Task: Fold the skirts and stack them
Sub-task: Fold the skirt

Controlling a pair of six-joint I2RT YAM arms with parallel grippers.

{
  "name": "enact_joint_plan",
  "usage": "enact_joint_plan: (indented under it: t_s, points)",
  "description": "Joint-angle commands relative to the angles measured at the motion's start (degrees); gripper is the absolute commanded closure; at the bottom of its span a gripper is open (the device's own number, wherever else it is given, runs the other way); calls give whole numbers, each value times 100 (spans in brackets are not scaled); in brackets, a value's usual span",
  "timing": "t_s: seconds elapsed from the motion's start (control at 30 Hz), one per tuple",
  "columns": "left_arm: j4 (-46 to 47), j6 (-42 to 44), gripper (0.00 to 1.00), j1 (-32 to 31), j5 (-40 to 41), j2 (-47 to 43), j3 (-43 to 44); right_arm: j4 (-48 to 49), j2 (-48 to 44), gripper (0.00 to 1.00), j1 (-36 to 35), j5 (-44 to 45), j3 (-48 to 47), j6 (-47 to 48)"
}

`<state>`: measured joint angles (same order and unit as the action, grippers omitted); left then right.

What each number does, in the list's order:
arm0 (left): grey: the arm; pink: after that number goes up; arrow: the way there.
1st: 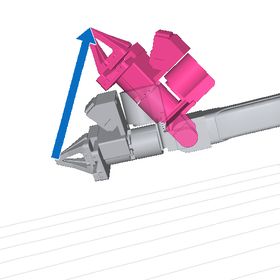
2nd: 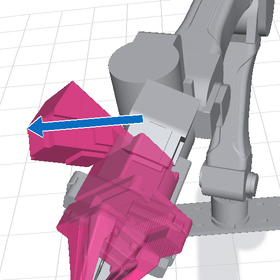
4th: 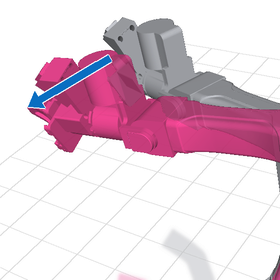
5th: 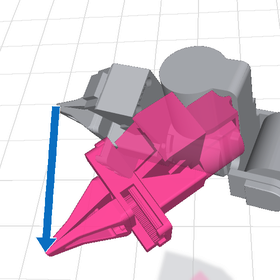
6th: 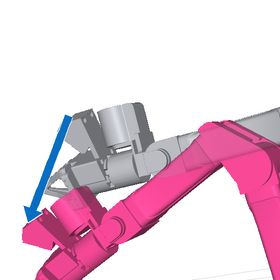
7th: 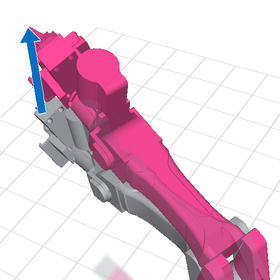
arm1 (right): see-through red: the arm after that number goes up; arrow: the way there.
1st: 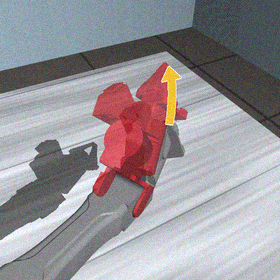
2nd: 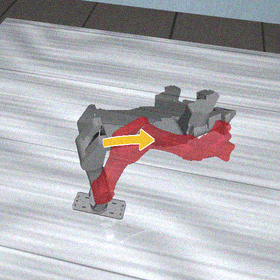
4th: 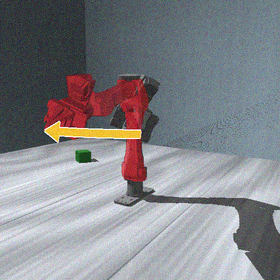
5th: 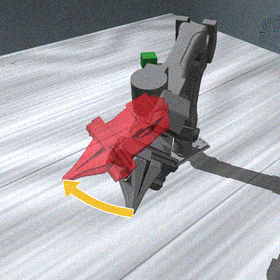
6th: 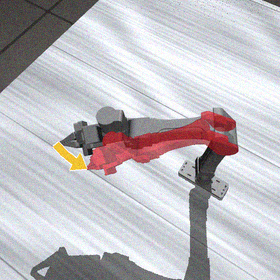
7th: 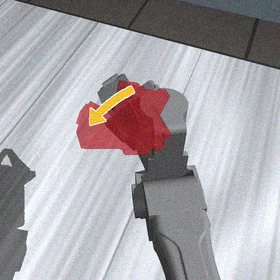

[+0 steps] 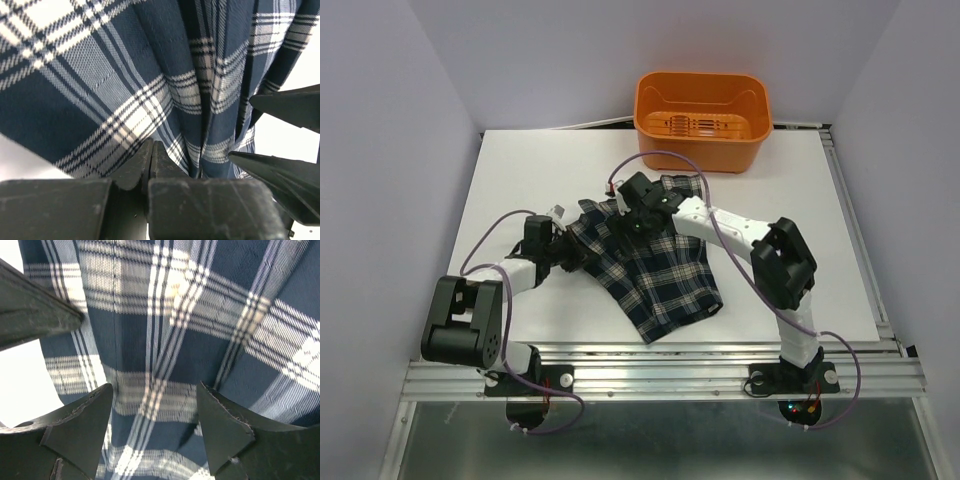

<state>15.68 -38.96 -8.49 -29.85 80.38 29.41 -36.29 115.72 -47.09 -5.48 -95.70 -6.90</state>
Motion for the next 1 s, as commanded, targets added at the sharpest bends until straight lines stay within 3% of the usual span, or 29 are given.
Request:
enact_joint_plan:
  t_s: [0.0, 0.17, 0.27, 0.3, 0.37, 0.5, 0.97]
  points:
    - [181, 160, 100, 23, 49, 127, 293, -132, 380, 27, -116, 108, -563, -5]
    - [155, 178, 100, 23, 93, 223, 337, -282, 653, 28, -116, 64, -731, -14]
    - [137, 196, 100, 23, 128, 303, 364, -273, 636, 38, -116, 73, -748, -14]
    - [128, 196, 100, 23, 137, 329, 381, -273, 627, 58, -116, 82, -783, -5]
    - [93, 205, 100, 23, 163, 390, 425, -299, 610, 80, -116, 99, -914, -5]
    - [31, 222, 100, 23, 198, 452, 478, -413, 575, 99, -116, -41, -1196, 4]
    - [-197, 345, 100, 23, 330, 523, 592, -396, -6, 99, -116, -1412, -1372, -224]
